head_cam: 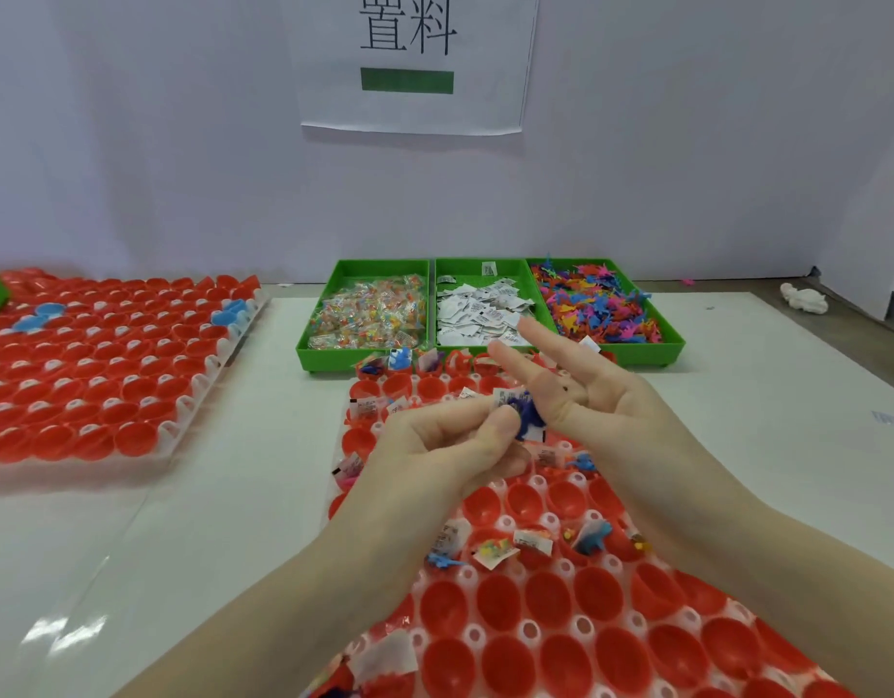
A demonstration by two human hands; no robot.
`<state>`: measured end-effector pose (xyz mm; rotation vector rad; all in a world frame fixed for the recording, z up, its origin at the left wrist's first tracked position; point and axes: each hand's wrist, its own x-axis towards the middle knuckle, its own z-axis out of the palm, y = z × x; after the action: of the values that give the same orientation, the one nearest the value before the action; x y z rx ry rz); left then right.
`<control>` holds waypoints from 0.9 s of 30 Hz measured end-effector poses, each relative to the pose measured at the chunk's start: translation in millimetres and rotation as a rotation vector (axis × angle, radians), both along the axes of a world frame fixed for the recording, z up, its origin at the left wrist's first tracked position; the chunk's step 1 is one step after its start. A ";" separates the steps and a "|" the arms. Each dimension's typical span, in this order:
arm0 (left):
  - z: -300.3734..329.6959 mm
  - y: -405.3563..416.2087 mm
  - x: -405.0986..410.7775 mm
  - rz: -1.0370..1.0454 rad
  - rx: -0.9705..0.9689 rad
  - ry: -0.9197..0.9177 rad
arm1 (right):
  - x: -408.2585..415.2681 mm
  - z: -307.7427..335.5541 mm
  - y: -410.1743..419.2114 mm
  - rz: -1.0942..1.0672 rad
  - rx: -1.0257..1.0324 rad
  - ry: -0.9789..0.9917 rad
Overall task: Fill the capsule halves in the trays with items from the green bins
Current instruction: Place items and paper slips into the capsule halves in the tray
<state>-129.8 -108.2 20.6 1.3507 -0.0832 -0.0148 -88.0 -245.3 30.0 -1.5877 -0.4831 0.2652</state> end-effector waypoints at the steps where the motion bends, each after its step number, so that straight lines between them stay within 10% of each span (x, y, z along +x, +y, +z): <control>1: -1.5 2.9 -1.8 0.011 0.028 0.003 | -1.4 -1.9 -1.1 -0.023 -0.014 -0.002; 27: -37.9 66.2 -86.1 0.198 1.217 -0.382 | -53.9 -43.5 18.6 0.138 -0.574 -0.374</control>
<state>-216.0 -42.0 -17.3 2.5603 -0.2923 0.4217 -141.9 -226.7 -13.5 -2.1835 -0.8623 0.2221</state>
